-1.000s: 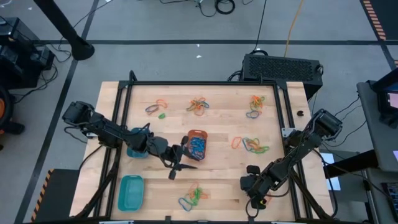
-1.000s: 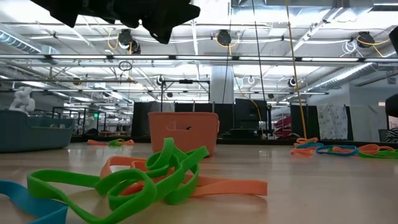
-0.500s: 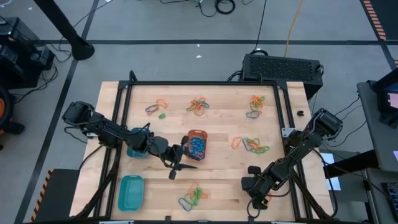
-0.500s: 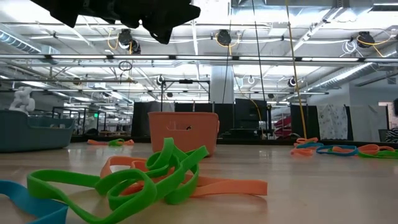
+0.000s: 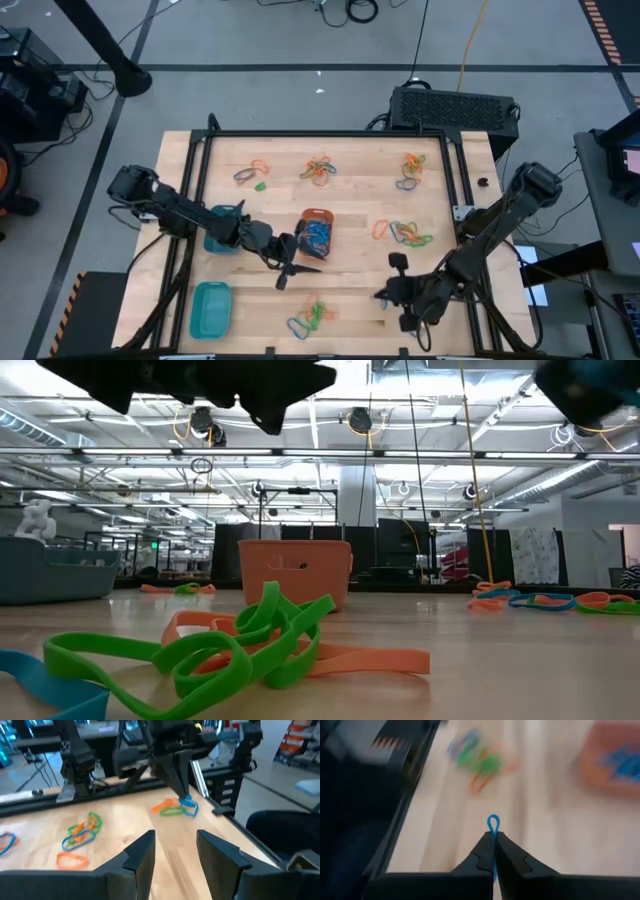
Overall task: Sort rubber bands into baskets
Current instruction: Put the blue rubber band into the orange bin
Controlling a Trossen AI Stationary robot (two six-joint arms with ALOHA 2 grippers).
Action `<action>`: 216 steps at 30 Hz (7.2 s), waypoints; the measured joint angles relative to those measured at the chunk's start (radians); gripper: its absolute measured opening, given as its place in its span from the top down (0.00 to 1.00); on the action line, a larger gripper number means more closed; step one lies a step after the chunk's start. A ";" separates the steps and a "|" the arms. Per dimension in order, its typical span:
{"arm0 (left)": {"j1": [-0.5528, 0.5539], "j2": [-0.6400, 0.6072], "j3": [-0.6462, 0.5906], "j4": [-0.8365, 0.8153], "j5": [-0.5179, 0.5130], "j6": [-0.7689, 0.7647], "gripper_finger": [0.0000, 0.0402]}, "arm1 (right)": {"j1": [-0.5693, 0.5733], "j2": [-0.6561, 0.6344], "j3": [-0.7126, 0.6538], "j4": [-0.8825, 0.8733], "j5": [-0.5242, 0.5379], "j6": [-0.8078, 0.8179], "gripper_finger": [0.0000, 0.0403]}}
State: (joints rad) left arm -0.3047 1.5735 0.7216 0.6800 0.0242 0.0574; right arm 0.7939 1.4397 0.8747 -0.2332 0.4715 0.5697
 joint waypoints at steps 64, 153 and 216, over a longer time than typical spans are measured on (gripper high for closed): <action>0.005 0.406 0.137 0.529 -0.026 -0.127 0.98 | -0.219 0.050 0.003 0.489 0.187 -0.328 1.00; 0.279 -0.356 -0.154 -0.243 -0.158 0.010 0.67 | -0.838 -0.085 0.004 -0.050 -0.213 -0.334 0.52; 0.377 -0.332 -0.233 -0.165 -0.080 0.053 0.67 | -1.201 0.605 0.220 0.304 -0.351 -0.661 0.81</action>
State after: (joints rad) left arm 0.0719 1.2417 0.4889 0.5154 -0.0555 0.1104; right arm -0.4074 2.0445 1.0947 0.0705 0.1206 -0.0913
